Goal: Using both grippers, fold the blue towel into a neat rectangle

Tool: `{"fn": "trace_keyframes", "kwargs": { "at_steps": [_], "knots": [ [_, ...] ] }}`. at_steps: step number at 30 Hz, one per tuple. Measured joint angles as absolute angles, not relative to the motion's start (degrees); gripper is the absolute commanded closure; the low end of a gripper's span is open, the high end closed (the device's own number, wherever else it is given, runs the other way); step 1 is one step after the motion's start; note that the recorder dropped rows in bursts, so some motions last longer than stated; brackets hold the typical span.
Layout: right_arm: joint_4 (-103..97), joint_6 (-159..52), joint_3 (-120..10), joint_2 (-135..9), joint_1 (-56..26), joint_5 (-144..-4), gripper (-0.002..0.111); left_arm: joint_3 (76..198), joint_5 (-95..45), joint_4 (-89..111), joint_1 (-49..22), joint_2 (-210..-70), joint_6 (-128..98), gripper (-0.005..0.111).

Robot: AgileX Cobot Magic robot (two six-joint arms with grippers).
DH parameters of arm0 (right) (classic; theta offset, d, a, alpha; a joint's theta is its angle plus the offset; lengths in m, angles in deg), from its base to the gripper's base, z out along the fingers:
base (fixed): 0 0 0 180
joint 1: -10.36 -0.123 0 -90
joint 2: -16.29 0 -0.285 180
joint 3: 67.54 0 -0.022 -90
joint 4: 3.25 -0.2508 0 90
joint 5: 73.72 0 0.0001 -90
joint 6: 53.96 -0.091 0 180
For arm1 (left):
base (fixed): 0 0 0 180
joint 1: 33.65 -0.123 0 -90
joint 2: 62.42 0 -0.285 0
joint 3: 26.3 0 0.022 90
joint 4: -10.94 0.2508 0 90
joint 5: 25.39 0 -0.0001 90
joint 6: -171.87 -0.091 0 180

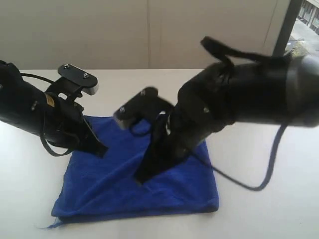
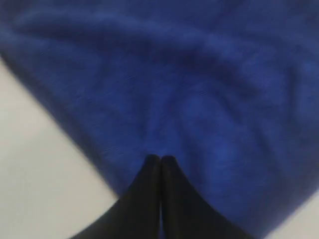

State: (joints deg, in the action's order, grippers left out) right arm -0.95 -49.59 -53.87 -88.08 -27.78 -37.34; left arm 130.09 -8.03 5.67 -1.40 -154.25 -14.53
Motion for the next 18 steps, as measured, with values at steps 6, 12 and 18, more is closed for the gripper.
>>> {"fn": "trace_keyframes", "kwargs": {
  "at_steps": [6, 12, 18],
  "knots": [
    [16.73, -58.41, -60.91, -86.81, -12.61, -40.2, 0.105, 130.09, -11.32, -3.61, 7.32, -154.6, -18.32, 0.099],
    [-5.61, -36.46, -68.4, -93.59, -0.46, -39.1, 0.093, 130.09, -28.26, -4.42, 16.6, -160.65, -17.54, 0.059],
    [-19.31, -19.56, -79.57, -106.69, 1.73, -34.07, 0.108, 135.09, -33.43, -4.42, 19.1, -171.32, -14.61, 0.107]
  ]
}}
